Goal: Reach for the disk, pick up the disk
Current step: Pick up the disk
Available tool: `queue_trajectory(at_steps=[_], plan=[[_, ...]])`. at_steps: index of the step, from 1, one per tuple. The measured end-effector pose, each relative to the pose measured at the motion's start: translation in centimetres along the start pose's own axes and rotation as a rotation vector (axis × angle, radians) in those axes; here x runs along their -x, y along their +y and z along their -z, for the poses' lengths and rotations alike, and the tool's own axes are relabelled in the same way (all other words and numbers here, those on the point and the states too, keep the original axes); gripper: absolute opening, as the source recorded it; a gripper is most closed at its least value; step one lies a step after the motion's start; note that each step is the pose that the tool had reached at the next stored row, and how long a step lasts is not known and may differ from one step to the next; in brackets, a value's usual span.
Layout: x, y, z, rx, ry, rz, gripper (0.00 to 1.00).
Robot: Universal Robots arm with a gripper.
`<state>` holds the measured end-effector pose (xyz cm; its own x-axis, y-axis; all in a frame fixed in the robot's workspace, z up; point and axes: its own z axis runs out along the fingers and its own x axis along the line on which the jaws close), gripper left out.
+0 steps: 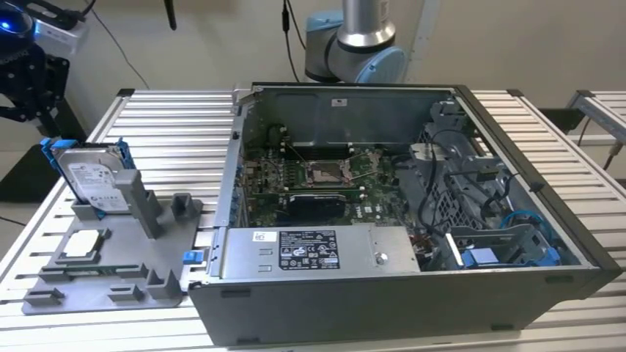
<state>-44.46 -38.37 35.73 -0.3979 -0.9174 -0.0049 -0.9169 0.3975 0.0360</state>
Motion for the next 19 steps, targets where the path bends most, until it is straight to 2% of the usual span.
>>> queue_trajectory(at_steps=[4,10,13,16,17,19], plan=[[0.01,0.0,-0.2,0.0002,0.0024,0.073,0.0],[0.14,0.05,-0.55,-0.0001,0.0049,0.156,0.0],[0.27,0.1,-0.62,0.0001,0.006,0.186,0.0],[0.27,0.1,-0.61,0.0002,0.0064,0.187,0.0],[0.32,0.12,-0.62,0.0001,0.0063,0.187,1.0],[0.43,0.17,-0.64,0.0006,0.0052,0.189,1.0]])
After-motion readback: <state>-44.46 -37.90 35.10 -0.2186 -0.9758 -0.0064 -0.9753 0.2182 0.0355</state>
